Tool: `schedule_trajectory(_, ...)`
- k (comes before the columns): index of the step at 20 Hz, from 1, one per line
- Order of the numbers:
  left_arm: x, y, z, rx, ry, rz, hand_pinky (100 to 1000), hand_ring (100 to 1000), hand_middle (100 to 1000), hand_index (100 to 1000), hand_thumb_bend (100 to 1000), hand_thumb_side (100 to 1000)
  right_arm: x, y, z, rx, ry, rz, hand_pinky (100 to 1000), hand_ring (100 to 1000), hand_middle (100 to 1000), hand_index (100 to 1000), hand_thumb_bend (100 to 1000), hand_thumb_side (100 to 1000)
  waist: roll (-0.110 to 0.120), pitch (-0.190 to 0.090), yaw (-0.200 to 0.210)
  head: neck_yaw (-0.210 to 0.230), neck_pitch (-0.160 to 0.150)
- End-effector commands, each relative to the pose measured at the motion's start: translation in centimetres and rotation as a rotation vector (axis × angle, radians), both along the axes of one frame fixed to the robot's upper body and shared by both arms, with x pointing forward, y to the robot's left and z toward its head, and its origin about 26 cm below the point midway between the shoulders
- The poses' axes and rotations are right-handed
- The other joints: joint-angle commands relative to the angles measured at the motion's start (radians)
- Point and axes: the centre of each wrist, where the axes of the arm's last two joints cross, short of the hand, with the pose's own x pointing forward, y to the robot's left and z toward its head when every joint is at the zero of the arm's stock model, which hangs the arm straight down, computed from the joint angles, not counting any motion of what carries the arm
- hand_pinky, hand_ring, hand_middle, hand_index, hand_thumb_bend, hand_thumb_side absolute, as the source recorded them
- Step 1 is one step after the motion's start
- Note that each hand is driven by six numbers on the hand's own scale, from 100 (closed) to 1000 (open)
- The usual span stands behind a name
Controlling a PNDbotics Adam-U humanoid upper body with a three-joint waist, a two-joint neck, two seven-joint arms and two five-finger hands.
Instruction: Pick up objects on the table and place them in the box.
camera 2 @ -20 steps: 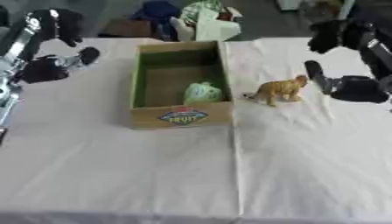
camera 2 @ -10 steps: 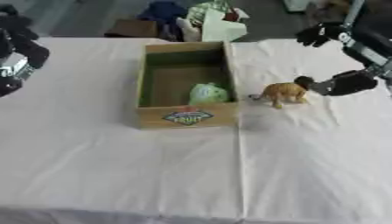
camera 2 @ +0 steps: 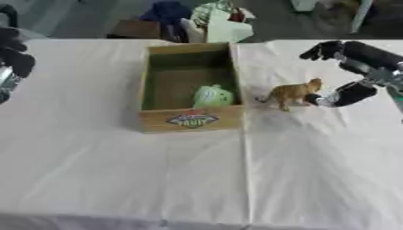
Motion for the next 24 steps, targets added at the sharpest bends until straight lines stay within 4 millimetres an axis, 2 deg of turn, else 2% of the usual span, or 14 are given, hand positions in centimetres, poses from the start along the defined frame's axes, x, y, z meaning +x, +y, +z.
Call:
schedule_trajectory(1, -0.2, 0.1, 0.9, -0.005, -0.033, -0.001, 568, 584, 582, 778, 593, 547, 0.6, -0.8, 0.0, -0.037, -0.019, -0.044, 758, 798, 783, 901, 443, 308, 0.001, -0.012, 0.002, -0.004, 0.005)
schedule_trajectory(9, -0.3, 0.0, 0.5, -0.024, -0.020, -0.007, 566, 583, 582, 779, 589, 550, 1.5, -0.4, -2.7, -0.042, 0.016, -0.091, 747, 783, 759, 889, 442, 287, 0.007, -0.011, 0.009, -0.009, 0.005)
schedule_trajectory(16, -0.3, -0.2, 0.3, -0.030, -0.013, -0.015, 566, 583, 582, 780, 586, 552, 2.0, 0.4, -3.9, -0.033, 0.030, -0.109, 735, 764, 733, 860, 411, 277, 0.011, -0.011, 0.016, -0.013, 0.005)
schedule_trajectory(24, -0.3, -0.2, 0.2, -0.033, -0.008, -0.015, 565, 583, 582, 780, 580, 555, 2.0, 0.4, -4.1, -0.038, 0.006, -0.122, 709, 718, 579, 704, 273, 162, 0.011, -0.010, 0.021, -0.015, 0.005)
